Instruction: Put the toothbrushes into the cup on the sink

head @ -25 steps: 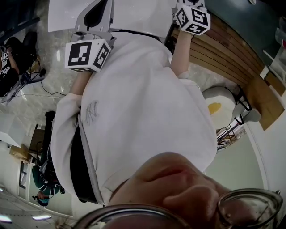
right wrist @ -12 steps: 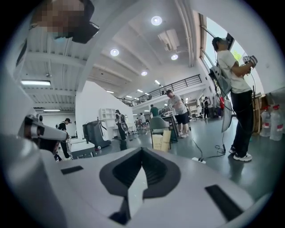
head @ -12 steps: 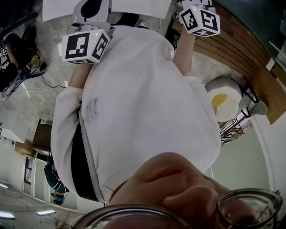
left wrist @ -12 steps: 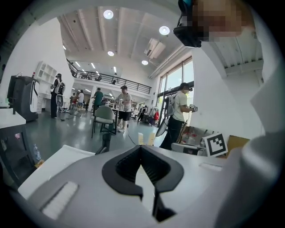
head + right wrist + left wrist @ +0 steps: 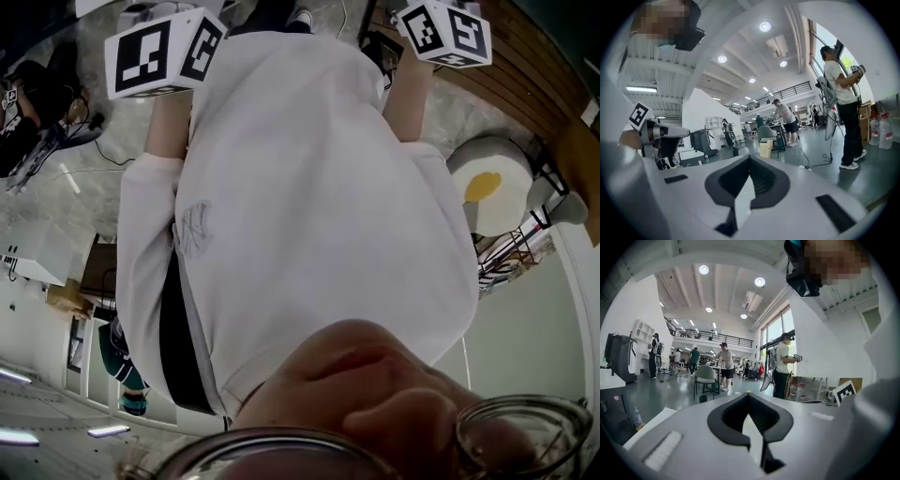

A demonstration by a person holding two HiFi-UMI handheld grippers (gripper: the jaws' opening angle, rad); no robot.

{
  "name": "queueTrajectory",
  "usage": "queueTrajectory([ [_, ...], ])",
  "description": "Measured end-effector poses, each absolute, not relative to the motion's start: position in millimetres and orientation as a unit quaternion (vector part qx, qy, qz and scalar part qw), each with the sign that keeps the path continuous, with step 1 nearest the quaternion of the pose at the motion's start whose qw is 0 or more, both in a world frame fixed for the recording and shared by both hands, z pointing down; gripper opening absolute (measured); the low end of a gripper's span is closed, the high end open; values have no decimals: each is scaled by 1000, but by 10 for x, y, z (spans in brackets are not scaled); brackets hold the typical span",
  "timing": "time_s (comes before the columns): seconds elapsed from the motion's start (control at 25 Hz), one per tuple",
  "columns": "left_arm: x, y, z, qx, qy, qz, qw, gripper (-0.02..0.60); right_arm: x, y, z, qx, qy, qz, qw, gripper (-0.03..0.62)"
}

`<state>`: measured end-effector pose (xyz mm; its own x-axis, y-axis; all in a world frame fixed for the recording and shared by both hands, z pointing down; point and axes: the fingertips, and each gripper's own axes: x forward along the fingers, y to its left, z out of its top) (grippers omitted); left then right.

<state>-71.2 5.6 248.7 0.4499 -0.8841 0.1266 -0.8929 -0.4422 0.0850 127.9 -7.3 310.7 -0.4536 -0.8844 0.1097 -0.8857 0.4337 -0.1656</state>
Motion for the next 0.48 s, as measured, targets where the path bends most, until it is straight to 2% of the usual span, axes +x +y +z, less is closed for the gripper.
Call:
queueTrajectory([
  [0.48, -469, 677, 2360, 867, -494, 15, 63, 5, 1523, 843, 2563, 524, -849, 68, -12, 9],
])
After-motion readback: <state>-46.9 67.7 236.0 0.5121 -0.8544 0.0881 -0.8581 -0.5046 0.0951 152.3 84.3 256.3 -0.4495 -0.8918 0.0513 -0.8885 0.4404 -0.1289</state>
